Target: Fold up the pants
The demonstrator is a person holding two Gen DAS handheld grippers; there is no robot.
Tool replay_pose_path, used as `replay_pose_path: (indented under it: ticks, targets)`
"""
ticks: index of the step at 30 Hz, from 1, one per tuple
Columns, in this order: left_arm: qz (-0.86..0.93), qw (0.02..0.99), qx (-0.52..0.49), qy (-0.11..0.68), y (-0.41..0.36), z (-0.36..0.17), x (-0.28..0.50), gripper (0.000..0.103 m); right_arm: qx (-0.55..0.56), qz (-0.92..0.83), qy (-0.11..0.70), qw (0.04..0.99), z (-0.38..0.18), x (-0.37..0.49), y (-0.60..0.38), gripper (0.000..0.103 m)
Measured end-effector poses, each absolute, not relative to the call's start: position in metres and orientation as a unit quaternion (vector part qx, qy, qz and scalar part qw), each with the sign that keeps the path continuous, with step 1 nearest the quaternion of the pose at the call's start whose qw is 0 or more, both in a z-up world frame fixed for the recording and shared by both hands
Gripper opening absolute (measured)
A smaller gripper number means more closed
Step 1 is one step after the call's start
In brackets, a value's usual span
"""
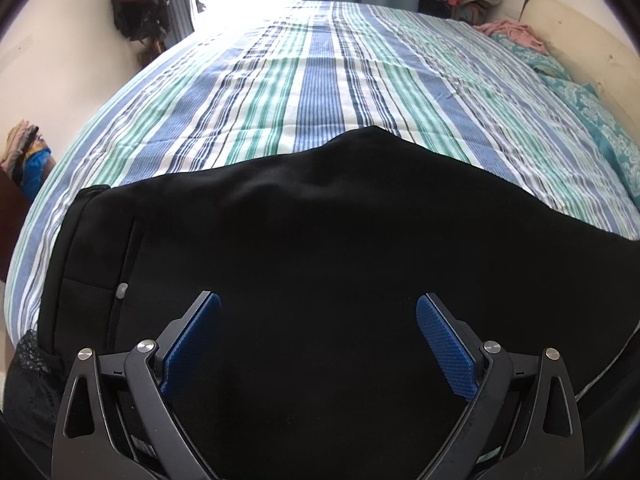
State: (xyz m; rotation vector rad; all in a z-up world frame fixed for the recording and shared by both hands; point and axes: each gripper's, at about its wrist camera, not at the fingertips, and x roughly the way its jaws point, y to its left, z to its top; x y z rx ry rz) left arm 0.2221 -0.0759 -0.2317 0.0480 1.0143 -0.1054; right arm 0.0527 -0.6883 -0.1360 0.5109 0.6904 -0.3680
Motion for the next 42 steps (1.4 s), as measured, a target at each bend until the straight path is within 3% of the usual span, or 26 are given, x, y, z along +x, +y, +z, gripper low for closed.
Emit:
replay_pose_path:
  ticks: [8,12,15,26,42]
  targets:
    - [-0.034,0.861,0.036,0.506,-0.073,-0.250,0.220,0.100,0.268,-0.130,0.300,0.906,-0.143,0.058,-0.516,0.103]
    - [-0.035,0.863,0.034,0.502,-0.071,-0.255,0.219,0.102,0.265,-0.077,0.356,0.893,-0.175,0.082,-0.454,0.103]
    - [-0.039,0.866,0.038,0.497,-0.070,-0.257,0.217,0.103,0.193,-0.063,0.397,0.895,-0.190,0.096,-0.423,0.103]
    - [-0.038,0.868,0.049,0.493,-0.073,-0.262,0.214,0.103,0.101,-0.069,0.447,0.886,-0.221,0.119,-0.390,0.103]
    - [-0.038,0.867,0.059,0.493,-0.074,-0.263,0.213,0.103,0.067,-0.077,0.498,0.861,-0.252,0.127,-0.379,0.103]
